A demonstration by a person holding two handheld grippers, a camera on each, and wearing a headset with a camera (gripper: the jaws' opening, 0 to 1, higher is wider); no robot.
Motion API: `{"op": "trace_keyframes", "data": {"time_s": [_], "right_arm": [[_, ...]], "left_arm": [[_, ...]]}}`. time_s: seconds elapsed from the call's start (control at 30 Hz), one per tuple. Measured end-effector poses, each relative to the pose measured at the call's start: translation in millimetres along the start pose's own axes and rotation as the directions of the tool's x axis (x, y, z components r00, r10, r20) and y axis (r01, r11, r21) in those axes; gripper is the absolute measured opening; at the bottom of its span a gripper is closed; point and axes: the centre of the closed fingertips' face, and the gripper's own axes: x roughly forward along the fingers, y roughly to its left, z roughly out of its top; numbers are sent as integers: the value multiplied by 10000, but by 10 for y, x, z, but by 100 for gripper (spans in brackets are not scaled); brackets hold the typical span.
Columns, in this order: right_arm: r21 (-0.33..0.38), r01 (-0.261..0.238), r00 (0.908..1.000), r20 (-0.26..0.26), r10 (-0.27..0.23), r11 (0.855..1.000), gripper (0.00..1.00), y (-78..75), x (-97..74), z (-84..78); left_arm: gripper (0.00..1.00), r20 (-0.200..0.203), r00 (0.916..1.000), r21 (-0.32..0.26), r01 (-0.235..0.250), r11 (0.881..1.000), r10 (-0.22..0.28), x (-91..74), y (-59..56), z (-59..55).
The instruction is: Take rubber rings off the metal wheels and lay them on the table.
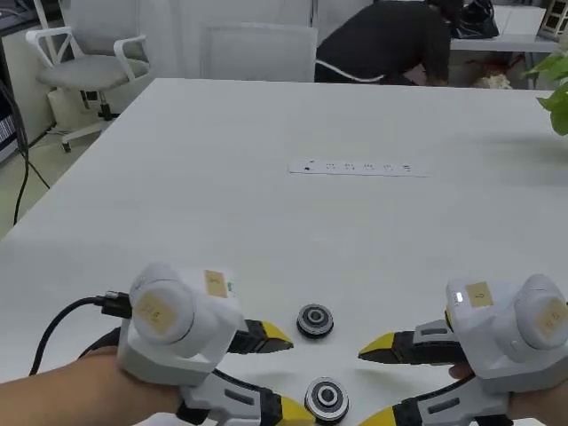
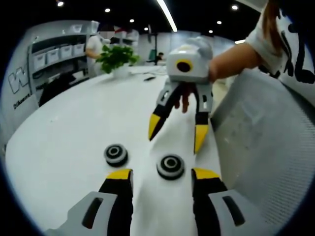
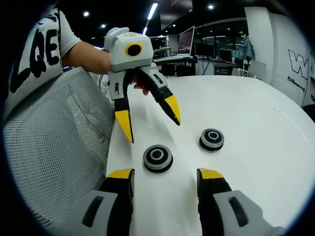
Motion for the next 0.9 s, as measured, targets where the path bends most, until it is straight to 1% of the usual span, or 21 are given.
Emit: {"op": "trace_keyframes", "data": {"time_s": [0.13, 0.23, 0.33, 0.57, 0.9], "right_arm": [[28, -2, 10000, 20, 2, 10000, 49, 0, 9, 4], [39, -11, 10000, 21, 11, 10000, 49, 5, 12, 2], [59, 1, 10000, -7, -1, 10000, 48, -1, 12, -12], [109, 13, 10000, 48, -13, 9999, 49, 2, 11, -6], [115, 23, 10000, 67, -24, 9999, 49, 3, 10, -9]], "left_arm": [[47, 32, 10000, -49, 74, 10000, -74, 27, -10, 9], [45, -71, 9999, -39, 150, 9999, -150, 59, -35, -13], [44, -61, 9997, -4, 219, 9998, -219, 81, -54, -1], [39, -173, 9991, 218, 381, 9990, -378, 132, -100, 3], [34, -288, 9979, 417, 587, 9974, -576, 211, -160, 22]]}}
